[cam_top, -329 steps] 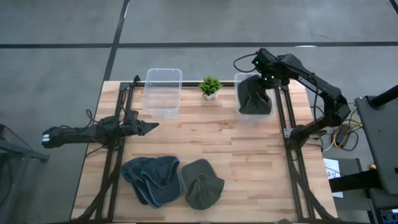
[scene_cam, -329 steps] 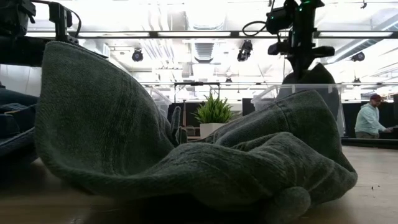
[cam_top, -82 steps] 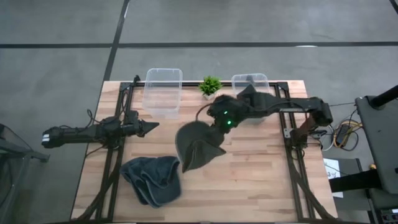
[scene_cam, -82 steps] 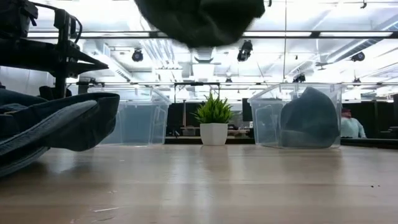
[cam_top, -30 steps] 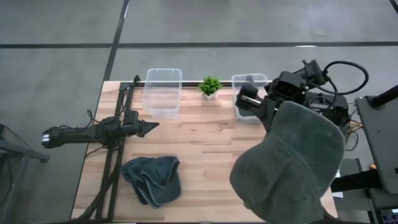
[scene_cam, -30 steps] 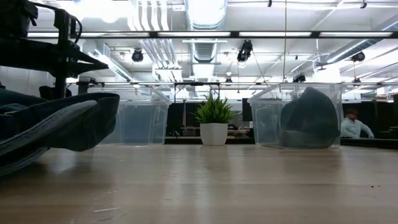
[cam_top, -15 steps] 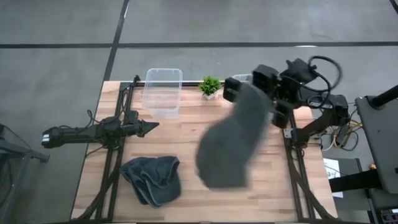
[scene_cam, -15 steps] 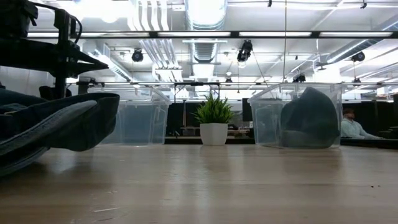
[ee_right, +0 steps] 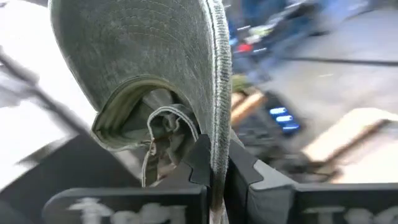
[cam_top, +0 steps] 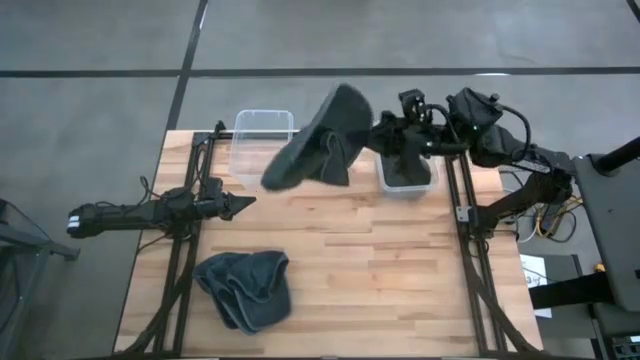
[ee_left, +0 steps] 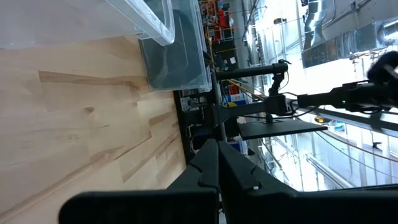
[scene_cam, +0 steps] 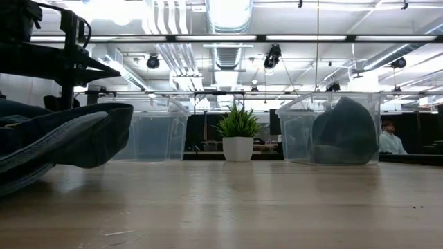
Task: Pick & Place hat
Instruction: Put the gray cap into the right transparent bin
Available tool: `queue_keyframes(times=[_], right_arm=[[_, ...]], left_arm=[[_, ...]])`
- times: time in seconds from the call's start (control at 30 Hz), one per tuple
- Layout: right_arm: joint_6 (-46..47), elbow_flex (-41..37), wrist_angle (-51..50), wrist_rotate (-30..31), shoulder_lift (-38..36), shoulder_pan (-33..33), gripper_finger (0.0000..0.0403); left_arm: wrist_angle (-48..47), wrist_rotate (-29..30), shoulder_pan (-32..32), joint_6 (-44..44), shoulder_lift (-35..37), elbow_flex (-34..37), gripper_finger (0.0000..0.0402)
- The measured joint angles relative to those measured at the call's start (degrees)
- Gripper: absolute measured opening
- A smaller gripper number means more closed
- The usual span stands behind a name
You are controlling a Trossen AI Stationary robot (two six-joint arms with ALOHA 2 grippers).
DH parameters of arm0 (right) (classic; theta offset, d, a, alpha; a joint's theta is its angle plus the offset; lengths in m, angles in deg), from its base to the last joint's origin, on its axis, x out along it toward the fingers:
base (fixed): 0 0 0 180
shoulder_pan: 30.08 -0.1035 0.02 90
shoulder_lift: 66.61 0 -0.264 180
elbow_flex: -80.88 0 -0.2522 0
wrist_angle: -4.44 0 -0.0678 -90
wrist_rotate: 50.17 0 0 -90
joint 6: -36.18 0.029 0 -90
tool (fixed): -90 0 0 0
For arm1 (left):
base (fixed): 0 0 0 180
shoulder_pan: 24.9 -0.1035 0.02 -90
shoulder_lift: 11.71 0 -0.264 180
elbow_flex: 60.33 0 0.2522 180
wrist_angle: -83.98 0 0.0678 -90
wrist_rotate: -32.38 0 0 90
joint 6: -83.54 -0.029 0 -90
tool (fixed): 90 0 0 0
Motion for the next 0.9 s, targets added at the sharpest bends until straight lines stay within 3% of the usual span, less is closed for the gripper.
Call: queue_keyframes(times=[0.47,0.73,0.9], right_arm=[[-2.23,0.03,-28.54,34.31,-9.22,0.02,0.0011],[-6.61,0.08,-33.36,41.46,-9.27,0.43,0.0011],[-4.26,4.81,-43.73,42.64,-8.23,2.78,0.0011]], left_arm=[[-0.02,0.00,0.01,0.00,0.00,0.00,0.0000],[-1.04,0.00,0.01,0.00,0.01,0.00,0.0000],[-1.27,0.20,0.00,0.00,0.02,0.00,0.0000]])
